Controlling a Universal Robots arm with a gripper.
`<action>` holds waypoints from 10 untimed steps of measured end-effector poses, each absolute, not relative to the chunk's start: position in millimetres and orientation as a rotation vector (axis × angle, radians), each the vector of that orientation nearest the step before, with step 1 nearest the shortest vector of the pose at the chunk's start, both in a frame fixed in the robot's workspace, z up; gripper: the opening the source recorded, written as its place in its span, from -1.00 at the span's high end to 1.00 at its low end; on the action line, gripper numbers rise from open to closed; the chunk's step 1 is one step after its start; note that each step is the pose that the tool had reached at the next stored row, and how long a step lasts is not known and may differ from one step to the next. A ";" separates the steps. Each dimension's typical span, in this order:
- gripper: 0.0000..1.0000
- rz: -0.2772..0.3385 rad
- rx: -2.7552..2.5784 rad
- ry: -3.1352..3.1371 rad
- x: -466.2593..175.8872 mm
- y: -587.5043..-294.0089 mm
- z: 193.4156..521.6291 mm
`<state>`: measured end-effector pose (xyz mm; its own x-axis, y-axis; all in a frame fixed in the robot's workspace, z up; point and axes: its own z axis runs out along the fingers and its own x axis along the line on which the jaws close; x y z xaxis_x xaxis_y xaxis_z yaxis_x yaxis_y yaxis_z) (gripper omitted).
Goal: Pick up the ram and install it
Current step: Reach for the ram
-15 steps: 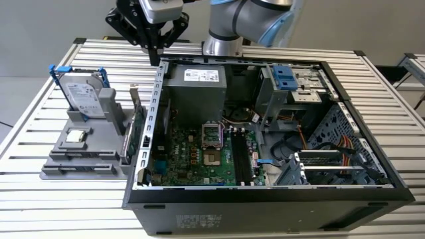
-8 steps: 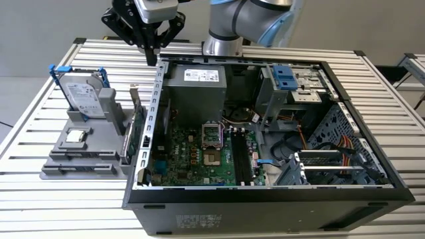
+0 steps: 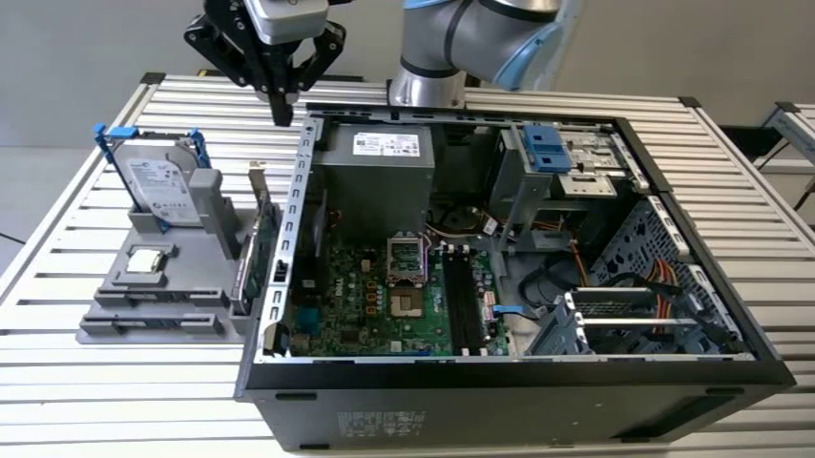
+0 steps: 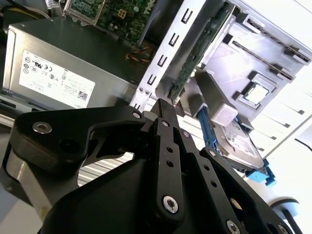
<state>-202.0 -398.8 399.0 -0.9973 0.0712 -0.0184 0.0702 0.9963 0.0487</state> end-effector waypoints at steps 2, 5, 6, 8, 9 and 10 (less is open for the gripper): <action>1.00 0.075 0.111 3.119 -203.9 -398.8 399.0; 1.00 0.075 0.110 3.119 -206.9 -398.8 399.0; 1.00 0.075 0.110 3.119 -207.9 -398.8 399.0; 1.00 0.075 0.110 3.118 -209.8 -398.8 399.0; 1.00 0.075 0.110 3.119 -210.8 -398.8 399.0; 1.00 0.075 0.110 3.119 -211.8 -398.8 399.0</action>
<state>-211.8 -398.8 399.0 -0.9973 0.0711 -0.0184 0.0702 0.9963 0.0487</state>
